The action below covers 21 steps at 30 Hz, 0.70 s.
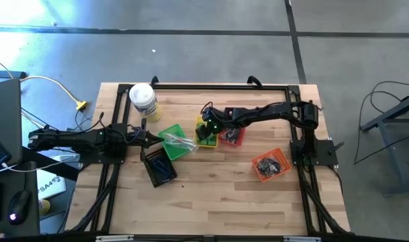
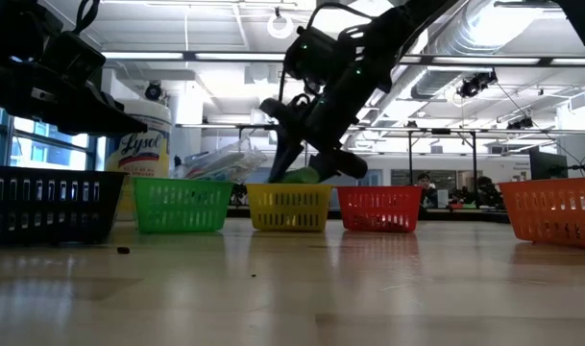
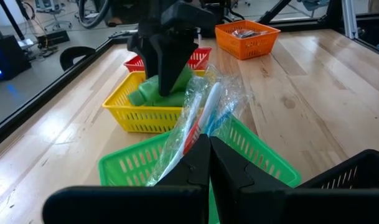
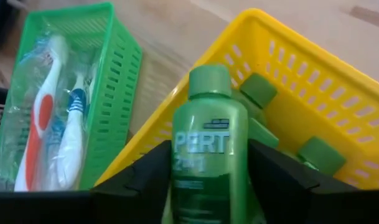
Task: Pick & Place Travel size toiletries
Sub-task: Put the green shampoo into the yellow bin, then return to Home Position
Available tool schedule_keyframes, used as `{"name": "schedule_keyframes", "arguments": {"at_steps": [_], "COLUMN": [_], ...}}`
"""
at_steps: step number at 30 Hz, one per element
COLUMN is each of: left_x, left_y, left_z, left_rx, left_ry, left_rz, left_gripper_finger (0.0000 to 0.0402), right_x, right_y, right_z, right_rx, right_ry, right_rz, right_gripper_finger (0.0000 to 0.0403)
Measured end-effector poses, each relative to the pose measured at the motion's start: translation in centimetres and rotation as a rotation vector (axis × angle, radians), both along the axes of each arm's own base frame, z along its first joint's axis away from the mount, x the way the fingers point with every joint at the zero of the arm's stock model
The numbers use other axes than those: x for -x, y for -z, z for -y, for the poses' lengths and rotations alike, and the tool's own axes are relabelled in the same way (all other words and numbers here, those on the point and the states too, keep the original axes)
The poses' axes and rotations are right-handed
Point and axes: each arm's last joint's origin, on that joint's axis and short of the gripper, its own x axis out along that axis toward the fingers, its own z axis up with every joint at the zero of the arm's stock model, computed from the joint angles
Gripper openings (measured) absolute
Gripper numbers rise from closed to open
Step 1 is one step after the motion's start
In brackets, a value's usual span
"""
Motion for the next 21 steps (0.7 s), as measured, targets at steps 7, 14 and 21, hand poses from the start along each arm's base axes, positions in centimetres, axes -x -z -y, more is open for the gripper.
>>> {"name": "schedule_keyframes", "arguments": {"at_steps": [7,14,21], "left_x": [0.0,0.0,0.0], "left_y": [0.0,0.0,0.0], "left_z": [0.0,0.0,0.0], "left_rx": [-0.002,0.0,0.0], "left_ry": [0.0,0.0,0.0], "left_rz": [0.0,0.0,0.0], "left_gripper_finger": [0.0,0.0,0.0], "right_x": [-0.1,0.3,1.1], "right_y": [-0.1,-1.1,-4.4], "right_z": [-0.3,-0.7,-2.0], "right_rx": [-0.012,-0.036,0.094], "right_ry": [-0.025,-0.105,-0.131], "right_rz": [0.006,0.024,0.069], "right_gripper_finger": [0.0266,0.0295,0.0285]}}
